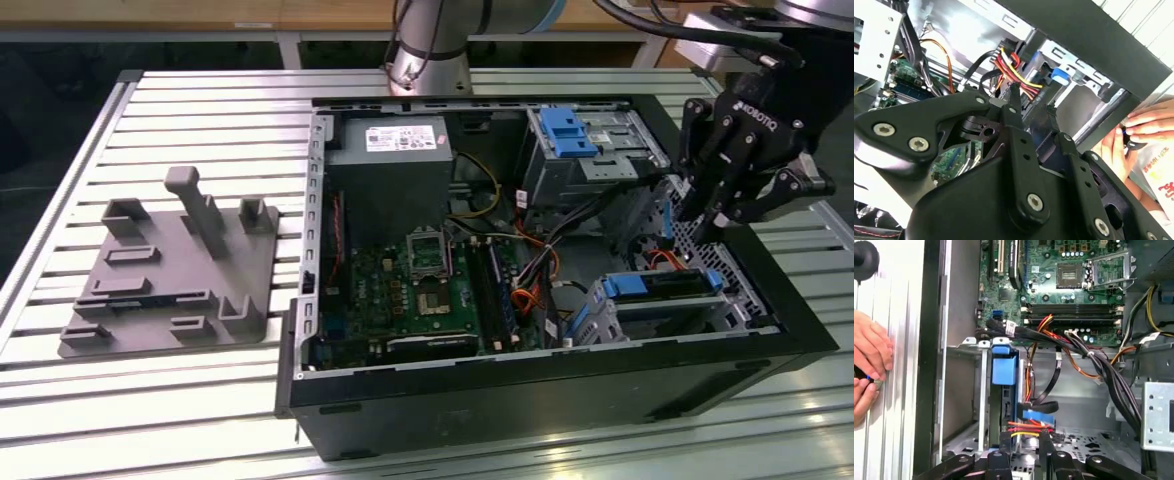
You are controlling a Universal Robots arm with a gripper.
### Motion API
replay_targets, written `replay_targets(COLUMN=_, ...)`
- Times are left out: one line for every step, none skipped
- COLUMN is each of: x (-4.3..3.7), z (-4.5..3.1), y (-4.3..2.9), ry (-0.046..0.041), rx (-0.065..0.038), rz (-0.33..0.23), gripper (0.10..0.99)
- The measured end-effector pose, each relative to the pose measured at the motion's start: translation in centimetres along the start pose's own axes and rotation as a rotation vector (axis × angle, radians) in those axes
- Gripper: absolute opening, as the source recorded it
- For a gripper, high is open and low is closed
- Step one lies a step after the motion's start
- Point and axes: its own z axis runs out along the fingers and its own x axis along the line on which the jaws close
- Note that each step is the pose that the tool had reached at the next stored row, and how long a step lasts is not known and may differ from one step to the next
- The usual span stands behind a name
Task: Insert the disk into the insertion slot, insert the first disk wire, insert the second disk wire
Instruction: 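Insert the second disk wire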
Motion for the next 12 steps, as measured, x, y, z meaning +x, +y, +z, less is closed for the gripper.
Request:
replay_targets(x=-0.14, z=0.03, y=0.12, ry=0.0005, rx=0.000, rz=0.001, gripper=0.361)
replay_targets(x=-0.28, z=0.07, y=0.23, ry=0.0008, rx=0.000, rz=0.002, gripper=0.361)
replay_targets(x=-0.43, z=0.10, y=0.34, ry=0.0014, rx=0.000, rz=0.002, gripper=0.361)
replay_targets(x=-0.57, z=0.15, y=0.46, ry=0.0025, rx=0.000, rz=0.003, gripper=0.361)
replay_targets(x=-0.72, z=0.22, y=0.61, ry=0.0052, rx=-0.001, rz=0.004, gripper=0.361)
replay_targets(x=-0.83, z=0.27, y=0.76, ry=0.0088, rx=-0.001, rz=0.004, gripper=0.361)
replay_targets(x=-0.94, z=0.32, y=0.94, ry=0.0135, rx=-0.001, rz=0.004, gripper=0.361)
replay_targets(x=-1.05, z=0.39, y=1.13, ry=0.0182, rx=-0.001, rz=0.005, gripper=0.361)
replay_targets(x=-1.12, z=0.45, y=1.32, ry=0.0233, rx=-0.001, rz=0.005, gripper=0.361)
replay_targets(x=-1.16, z=0.51, y=1.51, ry=0.0283, rx=-0.001, rz=0.005, gripper=0.361)
replay_targets(x=-1.19, z=0.57, y=1.65, ry=0.0334, rx=-0.001, rz=0.005, gripper=0.361)
replay_targets(x=-1.21, z=0.63, y=1.76, ry=0.0378, rx=-0.001, rz=0.006, gripper=0.361)
